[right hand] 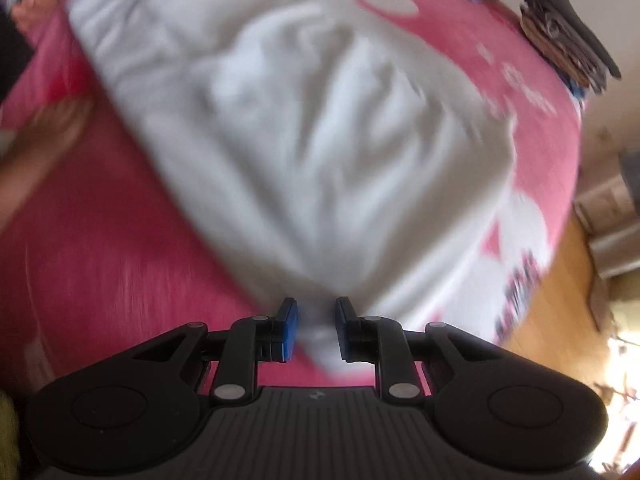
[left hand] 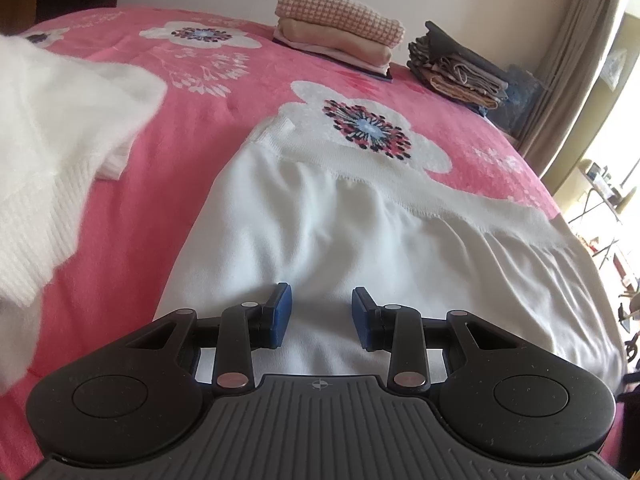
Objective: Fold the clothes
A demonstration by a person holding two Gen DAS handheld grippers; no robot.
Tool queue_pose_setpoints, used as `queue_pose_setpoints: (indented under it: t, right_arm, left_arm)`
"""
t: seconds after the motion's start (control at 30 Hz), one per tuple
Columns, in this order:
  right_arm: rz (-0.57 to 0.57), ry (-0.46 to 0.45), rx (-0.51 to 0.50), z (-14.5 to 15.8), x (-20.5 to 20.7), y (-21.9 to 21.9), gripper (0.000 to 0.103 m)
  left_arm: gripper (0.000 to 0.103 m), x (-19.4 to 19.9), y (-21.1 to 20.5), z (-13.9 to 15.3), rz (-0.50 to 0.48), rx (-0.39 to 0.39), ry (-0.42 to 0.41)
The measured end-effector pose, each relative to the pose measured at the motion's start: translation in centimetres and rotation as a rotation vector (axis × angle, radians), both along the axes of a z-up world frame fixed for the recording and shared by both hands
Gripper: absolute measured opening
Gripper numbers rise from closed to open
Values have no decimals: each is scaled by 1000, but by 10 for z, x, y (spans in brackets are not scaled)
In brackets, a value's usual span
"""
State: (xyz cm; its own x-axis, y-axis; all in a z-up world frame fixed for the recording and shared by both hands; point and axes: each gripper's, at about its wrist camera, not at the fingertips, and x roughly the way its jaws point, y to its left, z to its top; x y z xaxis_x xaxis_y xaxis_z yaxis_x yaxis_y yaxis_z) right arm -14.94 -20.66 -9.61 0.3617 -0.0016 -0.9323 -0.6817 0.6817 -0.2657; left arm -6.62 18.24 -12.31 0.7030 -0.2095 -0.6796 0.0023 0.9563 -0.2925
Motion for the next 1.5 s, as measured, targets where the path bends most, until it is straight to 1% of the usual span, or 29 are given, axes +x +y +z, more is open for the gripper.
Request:
queue_pose_setpoints:
  t: [0.07,0.13,0.17,0.33,0.4,0.47,0.5,0.77,0.8,0.87,0.9,0.97,1.03,1.07,1.13,1.23,1.4,1.5]
  right_arm:
    - [8,-47,-2,5,0,10,22]
    - [22,-95,38,8,6,25,22]
    - [21,-101,47,7,8,27,22]
    - [-42,-29,1,-5,7,-5,22]
    - [-100,-5,-29,1,5,-24,21]
    - [-121,-22,-66,7,3,-35,21]
    - [-118,-29,-73,10,3,-37,21]
    - [-17,37,16,19,9,-29,21]
    - [-45,51,37,20,13,-34,21]
    - [-202,99,120,26,28,-63,21]
    - [-257,126,166,29,33,-77,22]
    - [-311,189,244,29,42,-93,22]
    - [-361,273,326,23,49,-104,24]
    - [-390,322,361,17,54,-108,26]
    - [-435,397,413,6,64,-119,34]
    - [-448,453,452,-5,75,-129,34]
    - [-393,531,509,-14,84,-131,34]
    - [-355,550,515,-18,83,-126,29]
  left_arm:
    - [33,0,0,0,1,0,1]
    - [33,0,1,1,6,-7,5]
    - [33,0,1,2,8,-8,5]
    - [33,-1,3,1,12,-17,3]
    - [33,0,3,0,9,-14,2]
    - [33,0,3,0,4,-7,2]
    - [33,1,3,1,1,-5,2]
    - [33,-2,8,3,17,-2,-6]
    - [33,-2,10,2,21,-5,-6]
    - [33,-3,11,1,20,-6,-7]
    - [33,-3,11,1,16,-2,-7]
    - [33,-2,10,1,9,8,-7]
    - [33,-2,10,2,8,9,-5]
    - [33,-2,10,2,9,7,-5]
    - [33,-2,10,2,13,2,-4]
    - [33,-2,10,2,18,4,-3]
    - [33,-1,7,2,15,19,1]
    - [33,-1,7,2,14,24,4]
